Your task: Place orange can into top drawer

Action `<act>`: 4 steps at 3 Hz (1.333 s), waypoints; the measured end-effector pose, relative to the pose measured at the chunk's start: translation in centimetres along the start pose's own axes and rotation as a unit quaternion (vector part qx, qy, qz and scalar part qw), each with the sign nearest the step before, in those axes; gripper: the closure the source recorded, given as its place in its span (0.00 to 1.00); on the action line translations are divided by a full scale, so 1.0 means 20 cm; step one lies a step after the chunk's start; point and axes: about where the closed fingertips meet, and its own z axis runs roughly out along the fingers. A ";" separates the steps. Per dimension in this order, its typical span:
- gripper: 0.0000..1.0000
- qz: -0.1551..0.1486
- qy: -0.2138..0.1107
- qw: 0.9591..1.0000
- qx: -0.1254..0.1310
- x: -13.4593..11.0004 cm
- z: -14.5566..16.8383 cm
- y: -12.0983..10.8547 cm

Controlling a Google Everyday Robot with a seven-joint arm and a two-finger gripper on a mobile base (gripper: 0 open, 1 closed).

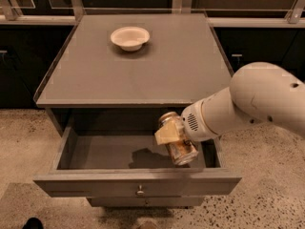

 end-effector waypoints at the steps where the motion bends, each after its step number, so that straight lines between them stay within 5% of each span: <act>1: 1.00 -0.001 0.004 1.000 -0.001 0.01 0.02 0.00; 2: 1.00 0.038 -0.024 0.999 0.011 0.02 0.04 -0.08; 4: 1.00 0.123 -0.050 0.989 0.060 0.02 0.18 -0.47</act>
Offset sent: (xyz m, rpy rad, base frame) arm 0.0257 -0.0417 -0.0466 0.0980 -0.0046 -0.3203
